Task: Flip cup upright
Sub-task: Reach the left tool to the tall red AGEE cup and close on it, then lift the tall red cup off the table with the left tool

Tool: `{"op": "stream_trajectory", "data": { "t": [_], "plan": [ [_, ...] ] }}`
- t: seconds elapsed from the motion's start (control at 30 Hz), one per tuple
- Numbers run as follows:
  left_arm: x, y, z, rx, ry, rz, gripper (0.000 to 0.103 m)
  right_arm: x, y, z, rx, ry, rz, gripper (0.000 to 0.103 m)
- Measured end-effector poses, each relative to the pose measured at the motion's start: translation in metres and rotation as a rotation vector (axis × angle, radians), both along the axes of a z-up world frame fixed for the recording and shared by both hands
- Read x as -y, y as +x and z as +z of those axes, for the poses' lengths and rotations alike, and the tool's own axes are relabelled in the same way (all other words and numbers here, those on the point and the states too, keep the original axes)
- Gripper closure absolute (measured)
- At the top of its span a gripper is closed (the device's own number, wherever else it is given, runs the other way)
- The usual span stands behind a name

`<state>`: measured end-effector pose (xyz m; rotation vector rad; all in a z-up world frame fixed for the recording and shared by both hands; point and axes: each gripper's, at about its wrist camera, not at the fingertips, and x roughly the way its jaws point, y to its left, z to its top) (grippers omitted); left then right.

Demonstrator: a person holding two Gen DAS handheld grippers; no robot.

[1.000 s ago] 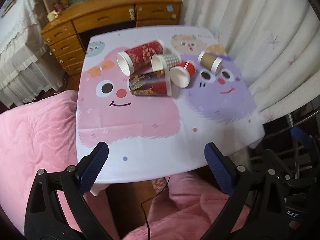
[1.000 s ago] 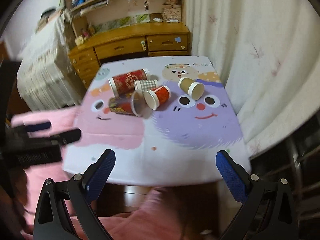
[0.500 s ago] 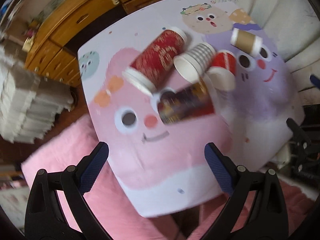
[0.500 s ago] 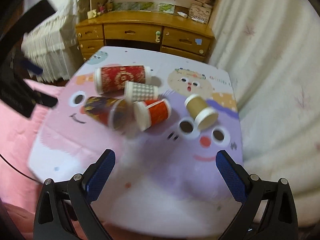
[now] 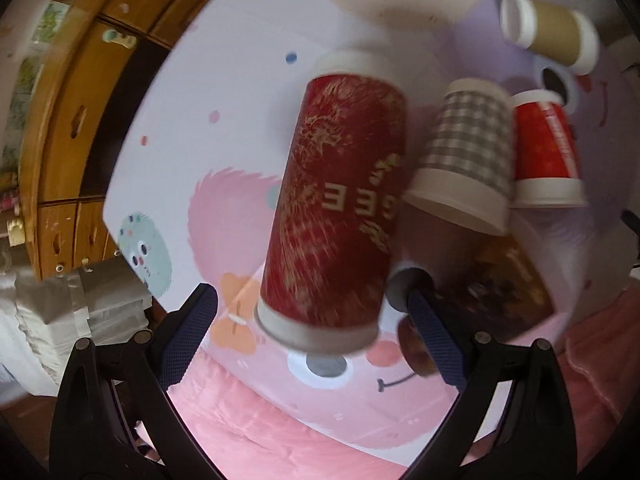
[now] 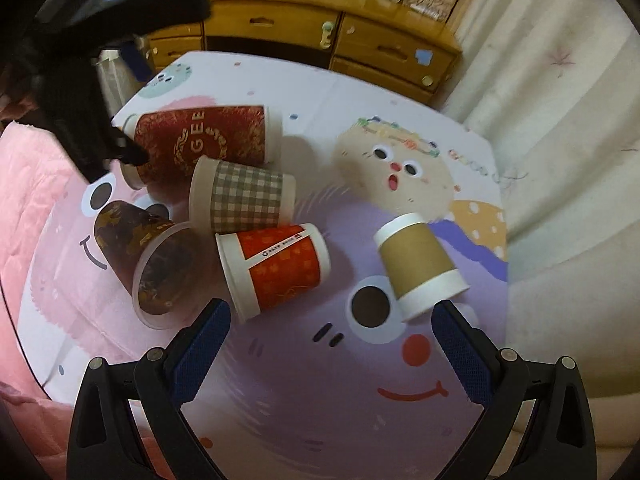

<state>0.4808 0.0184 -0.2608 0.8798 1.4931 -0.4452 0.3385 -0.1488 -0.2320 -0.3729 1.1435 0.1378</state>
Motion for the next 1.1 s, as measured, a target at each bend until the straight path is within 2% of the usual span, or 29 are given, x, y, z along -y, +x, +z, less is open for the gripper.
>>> {"op": "stream_trajectory", "data": {
  "t": [0.2,0.27,0.33,0.43,0.5,0.57,0.7,0.83,0.9,1.0,1.1],
  "plan": [
    [0.002,0.025,-0.032,-0.051,-0.003,-0.006,0.007,0.003,0.001,-0.017,-0.043,-0.013,0.001,0.001],
    [0.002,0.030,-0.039,-0.063,-0.010,-0.004,0.015,0.008,0.002,-0.020,-0.054,-0.008,-0.016,0.001],
    [0.000,0.027,-0.041,-0.082,-0.030,-0.006,0.024,0.014,0.001,-0.021,-0.059,-0.007,-0.032,0.001],
    [0.000,0.030,-0.037,-0.072,-0.061,-0.030,0.024,0.020,0.002,-0.019,-0.048,-0.013,-0.054,0.001],
    [-0.007,0.027,-0.027,-0.032,-0.070,-0.039,0.025,0.024,-0.001,-0.016,-0.046,-0.016,-0.070,0.001],
    [-0.011,0.029,-0.015,0.032,-0.076,-0.030,0.026,0.026,-0.005,-0.012,-0.041,-0.008,-0.079,0.001],
    [-0.022,0.032,0.021,0.171,-0.136,0.001,0.028,0.023,-0.017,0.002,-0.011,-0.002,-0.072,0.001],
    [-0.035,0.020,0.069,0.283,-0.220,0.052,0.036,0.013,-0.033,0.020,0.032,-0.019,-0.057,0.001],
    [-0.041,0.003,0.095,0.335,-0.260,0.071,0.036,0.007,-0.047,0.031,0.063,-0.021,-0.049,0.001],
    [-0.041,-0.043,0.135,0.390,-0.320,0.085,0.036,-0.005,-0.072,0.050,0.104,-0.025,-0.043,0.001],
    [-0.046,-0.085,0.168,0.400,-0.374,0.102,0.036,-0.015,-0.101,0.068,0.138,-0.012,-0.045,0.001]
  ]
}}
